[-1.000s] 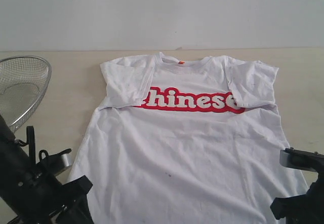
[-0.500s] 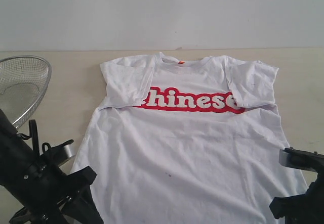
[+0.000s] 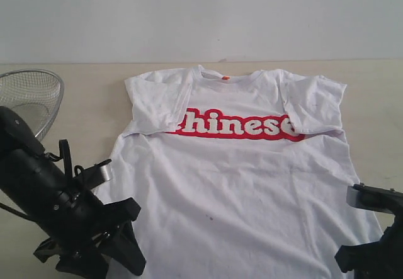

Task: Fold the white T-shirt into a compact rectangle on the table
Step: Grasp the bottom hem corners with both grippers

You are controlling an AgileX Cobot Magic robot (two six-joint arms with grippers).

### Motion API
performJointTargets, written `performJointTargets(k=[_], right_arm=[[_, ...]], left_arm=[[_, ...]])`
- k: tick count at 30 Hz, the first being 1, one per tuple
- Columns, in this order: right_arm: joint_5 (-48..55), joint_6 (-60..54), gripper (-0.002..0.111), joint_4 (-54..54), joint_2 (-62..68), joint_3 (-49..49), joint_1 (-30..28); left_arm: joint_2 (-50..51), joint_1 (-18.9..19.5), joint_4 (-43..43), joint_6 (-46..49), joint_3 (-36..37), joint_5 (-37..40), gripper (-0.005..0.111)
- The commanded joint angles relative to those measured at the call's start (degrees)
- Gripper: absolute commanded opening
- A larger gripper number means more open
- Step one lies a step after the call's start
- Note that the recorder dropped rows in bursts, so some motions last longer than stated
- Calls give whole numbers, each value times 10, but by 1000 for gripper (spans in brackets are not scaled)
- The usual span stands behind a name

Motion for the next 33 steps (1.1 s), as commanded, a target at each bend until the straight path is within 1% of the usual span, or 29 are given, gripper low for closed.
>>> performJointTargets(k=[1, 3, 5, 8, 12, 15, 18, 19, 20, 21, 24, 25, 29, 33], right_arm=[[-14, -6, 50, 2, 4, 2, -1], [-14, -6, 50, 3, 4, 2, -1], [-14, -6, 50, 4, 4, 2, -1], [-14, -6, 50, 4, 4, 2, -1], [-14, -6, 50, 4, 4, 2, -1], [-14, -6, 50, 5, 4, 2, -1], [-16, -6, 49, 5, 4, 2, -1], [-16, -6, 48, 5, 4, 2, -1], [-18, -6, 43, 3, 4, 2, -1], [-18, -6, 35, 1, 4, 2, -1], [-20, -17, 6, -1, 4, 2, -1], [-20, -19, -1, -1, 4, 2, -1], [-20, -19, 0, 1, 4, 1, -1], [-9, -38, 0, 27, -12, -7, -1]], left_arm=[[9, -5, 48, -34, -7, -52, 56], [19, -5, 61, -44, -7, -52, 54], [36, -5, 63, -46, -7, -52, 47], [59, -5, 61, -40, -7, -52, 34], [68, -5, 36, 25, -7, -49, 17], [67, -5, 23, 32, -7, -48, 4], [67, -5, 22, 35, -7, -47, 5], [67, -5, 23, 35, -7, -47, 5], [67, -5, 23, 35, -7, -46, 5], [67, -5, 23, 35, -7, -46, 5], [67, -5, 24, 35, -7, -44, 5], [67, -5, 24, 35, -7, -44, 5], [67, -5, 24, 43, -7, -43, 5], [63, -5, 24, 52, -7, -33, 5]])
